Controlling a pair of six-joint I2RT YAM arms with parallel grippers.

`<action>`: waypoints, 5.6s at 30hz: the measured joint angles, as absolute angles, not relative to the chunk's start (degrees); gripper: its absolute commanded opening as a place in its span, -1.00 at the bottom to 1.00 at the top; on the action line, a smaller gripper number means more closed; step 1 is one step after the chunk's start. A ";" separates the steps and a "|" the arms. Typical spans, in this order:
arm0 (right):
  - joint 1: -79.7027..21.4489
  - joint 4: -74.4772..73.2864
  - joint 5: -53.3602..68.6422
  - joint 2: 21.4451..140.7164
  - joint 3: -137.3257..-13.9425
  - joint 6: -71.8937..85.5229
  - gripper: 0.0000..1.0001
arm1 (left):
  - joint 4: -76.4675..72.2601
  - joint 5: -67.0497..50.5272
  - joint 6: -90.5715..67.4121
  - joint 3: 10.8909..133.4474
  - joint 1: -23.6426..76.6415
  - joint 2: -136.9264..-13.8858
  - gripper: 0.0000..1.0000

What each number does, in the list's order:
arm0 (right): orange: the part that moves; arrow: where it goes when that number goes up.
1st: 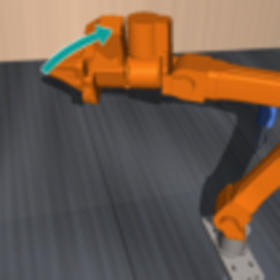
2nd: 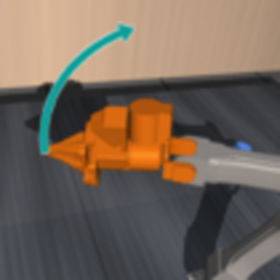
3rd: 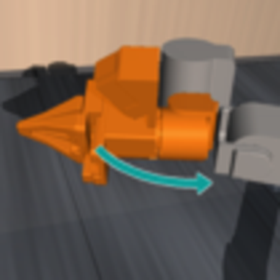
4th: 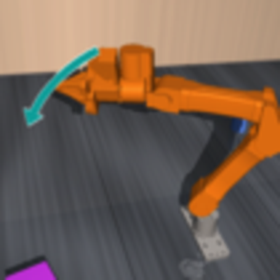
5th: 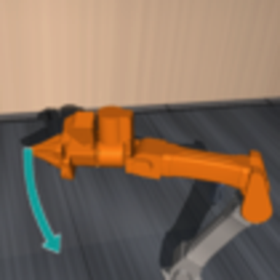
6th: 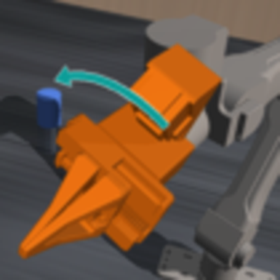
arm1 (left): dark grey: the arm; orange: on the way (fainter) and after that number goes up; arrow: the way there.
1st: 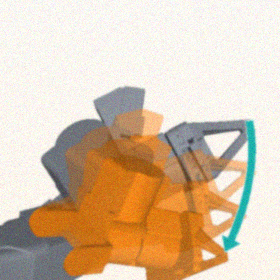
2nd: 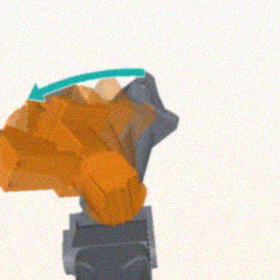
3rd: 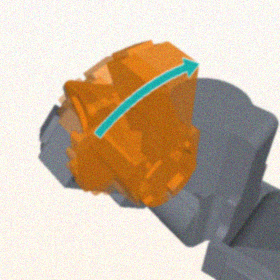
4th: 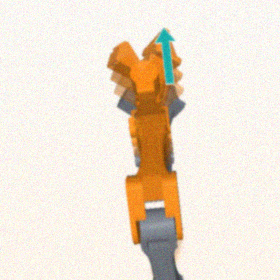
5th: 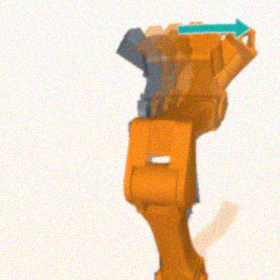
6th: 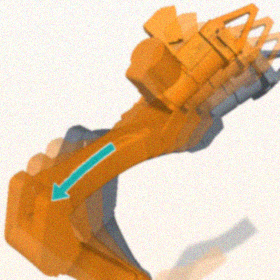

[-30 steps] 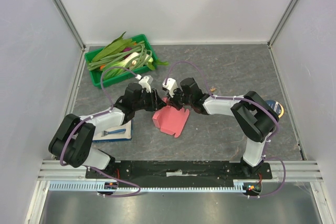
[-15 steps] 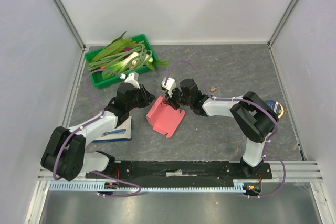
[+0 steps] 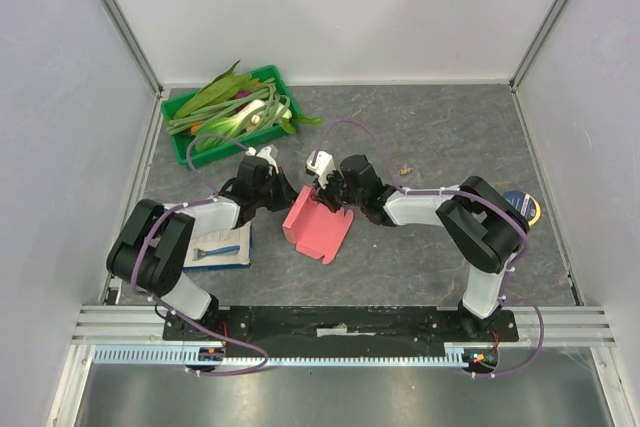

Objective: Fold the paper box

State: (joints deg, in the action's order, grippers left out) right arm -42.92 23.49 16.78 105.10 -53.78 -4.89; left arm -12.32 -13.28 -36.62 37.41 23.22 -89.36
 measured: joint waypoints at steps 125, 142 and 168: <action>-53.21 -17.50 -16.14 101.73 -65.45 -2.66 -1.00 | -14.87 -22.26 -38.04 27.55 25.80 -71.75 -0.21; -56.97 -44.40 -27.24 119.07 -87.99 0.91 -0.74 | -10.44 -12.03 -41.32 19.11 22.94 -53.28 -0.23; -53.71 -41.78 -28.34 96.20 -85.97 12.49 0.52 | -12.32 -22.48 -40.16 19.18 22.90 -64.75 -0.12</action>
State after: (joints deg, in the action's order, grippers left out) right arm -53.71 -41.78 -28.34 96.20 -85.97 12.49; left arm -12.32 -22.48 -40.16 19.18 22.90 -64.75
